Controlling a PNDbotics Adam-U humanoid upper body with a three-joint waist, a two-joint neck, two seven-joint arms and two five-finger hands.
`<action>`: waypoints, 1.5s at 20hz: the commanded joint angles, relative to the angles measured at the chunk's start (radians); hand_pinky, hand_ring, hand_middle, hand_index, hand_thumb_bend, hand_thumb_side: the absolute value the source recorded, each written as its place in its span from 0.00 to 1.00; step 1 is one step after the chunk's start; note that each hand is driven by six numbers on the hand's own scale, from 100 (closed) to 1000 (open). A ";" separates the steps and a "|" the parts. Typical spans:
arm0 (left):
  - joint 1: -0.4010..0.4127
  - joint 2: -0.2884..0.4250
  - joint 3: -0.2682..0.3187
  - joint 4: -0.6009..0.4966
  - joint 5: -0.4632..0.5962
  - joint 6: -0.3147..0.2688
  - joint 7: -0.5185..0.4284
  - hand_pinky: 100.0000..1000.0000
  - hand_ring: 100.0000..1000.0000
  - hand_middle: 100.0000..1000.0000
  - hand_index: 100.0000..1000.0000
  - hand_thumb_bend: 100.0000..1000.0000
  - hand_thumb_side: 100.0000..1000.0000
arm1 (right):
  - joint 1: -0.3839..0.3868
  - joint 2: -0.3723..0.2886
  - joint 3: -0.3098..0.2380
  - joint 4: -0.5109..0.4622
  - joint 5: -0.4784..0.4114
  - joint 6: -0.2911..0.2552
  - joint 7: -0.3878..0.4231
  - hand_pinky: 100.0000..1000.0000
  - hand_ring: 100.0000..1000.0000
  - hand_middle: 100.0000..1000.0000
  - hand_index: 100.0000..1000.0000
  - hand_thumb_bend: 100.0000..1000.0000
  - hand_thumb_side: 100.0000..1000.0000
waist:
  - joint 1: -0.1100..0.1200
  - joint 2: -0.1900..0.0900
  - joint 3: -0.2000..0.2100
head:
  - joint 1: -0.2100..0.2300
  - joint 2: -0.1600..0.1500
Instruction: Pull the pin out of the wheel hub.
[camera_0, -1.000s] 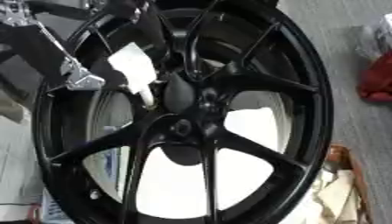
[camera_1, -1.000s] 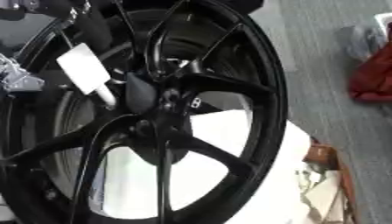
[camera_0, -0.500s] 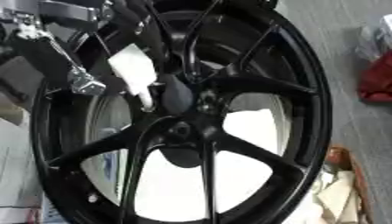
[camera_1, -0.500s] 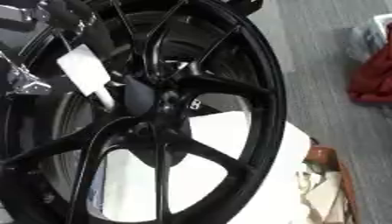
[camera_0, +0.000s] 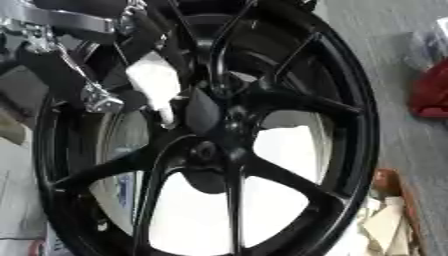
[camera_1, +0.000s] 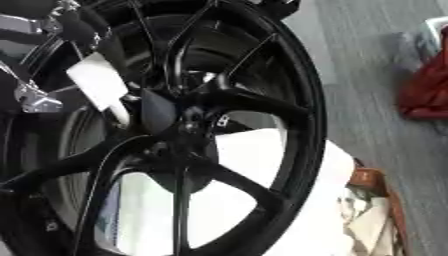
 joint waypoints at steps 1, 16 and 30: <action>-0.007 0.024 -0.001 -0.007 -0.027 -0.085 -0.085 0.82 0.72 0.51 0.72 0.16 0.00 | 0.000 -0.010 -0.001 -0.012 -0.005 -0.011 -0.012 0.41 0.81 0.80 0.76 0.00 0.56 | -0.006 -0.018 0.001 | 0.005 -0.010; -0.002 0.028 0.020 -0.008 -0.056 -0.077 -0.085 0.79 0.68 0.48 0.69 0.17 0.00 | 0.004 -0.006 0.001 -0.012 -0.009 -0.009 -0.006 0.41 0.81 0.80 0.76 0.00 0.56 | -0.009 -0.021 0.006 | 0.013 -0.011; 0.001 0.036 0.032 -0.018 -0.032 -0.027 -0.085 0.68 0.44 0.19 0.35 0.00 0.07 | 0.008 -0.011 -0.003 -0.012 -0.005 -0.010 -0.007 0.42 0.81 0.80 0.76 0.00 0.56 | -0.013 -0.029 0.017 | 0.016 -0.007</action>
